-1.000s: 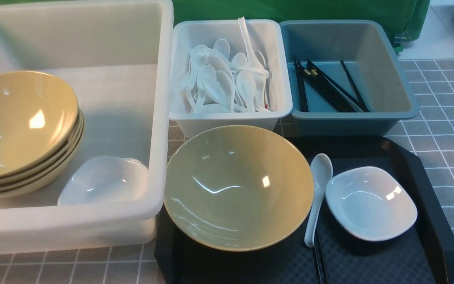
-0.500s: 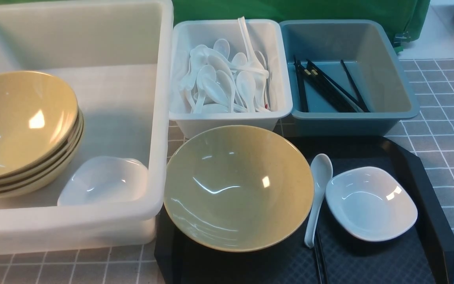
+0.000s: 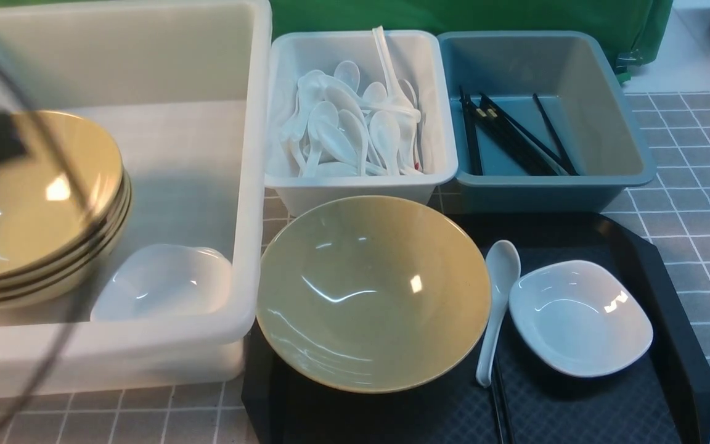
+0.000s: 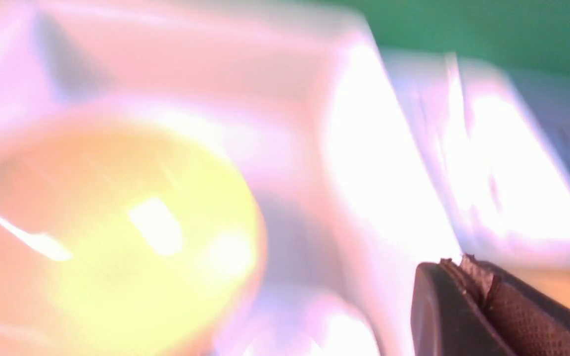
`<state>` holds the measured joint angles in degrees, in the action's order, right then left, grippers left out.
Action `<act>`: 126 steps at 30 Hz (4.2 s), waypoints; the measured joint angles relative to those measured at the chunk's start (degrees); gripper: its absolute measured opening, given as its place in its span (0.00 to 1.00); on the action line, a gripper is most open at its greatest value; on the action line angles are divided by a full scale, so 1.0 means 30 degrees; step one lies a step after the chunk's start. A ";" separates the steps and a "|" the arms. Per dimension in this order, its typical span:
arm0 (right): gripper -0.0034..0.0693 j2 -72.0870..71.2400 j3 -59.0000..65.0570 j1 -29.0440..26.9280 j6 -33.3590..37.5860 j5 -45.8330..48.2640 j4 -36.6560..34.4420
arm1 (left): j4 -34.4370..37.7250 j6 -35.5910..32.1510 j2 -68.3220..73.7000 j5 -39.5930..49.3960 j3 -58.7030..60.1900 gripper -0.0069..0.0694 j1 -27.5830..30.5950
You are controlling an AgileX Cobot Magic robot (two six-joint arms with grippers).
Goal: On grey table put chopsticks spoon bowls plates into blue grey white boxes.
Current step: 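Grasp the large bowl on the tray by its rim, then place the tan bowl onto the bowl stack in the left bin with the left gripper, then reach for and grasp the small white dish on the black tray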
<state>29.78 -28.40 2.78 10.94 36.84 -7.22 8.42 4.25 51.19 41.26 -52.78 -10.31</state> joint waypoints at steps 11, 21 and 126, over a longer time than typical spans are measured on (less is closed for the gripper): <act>0.09 0.0534 0.2063 0.1343 0.3851 -0.2623 -0.3609 | 0.2334 -0.4240 1.1928 0.3727 -0.6009 0.08 -0.8657; 0.09 0.0534 0.2061 0.1537 0.3946 -0.2903 -0.3982 | -0.0019 -0.2865 2.1157 0.4611 -1.1985 0.08 -1.1919; 0.13 0.0534 0.2593 0.2521 0.3738 -0.3745 -0.4045 | 0.4474 -0.5317 1.0985 0.2030 -0.4612 0.15 1.3877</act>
<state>31.38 -20.62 10.35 22.16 25.60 -19.36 21.85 -11.70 84.15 47.35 -66.62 31.32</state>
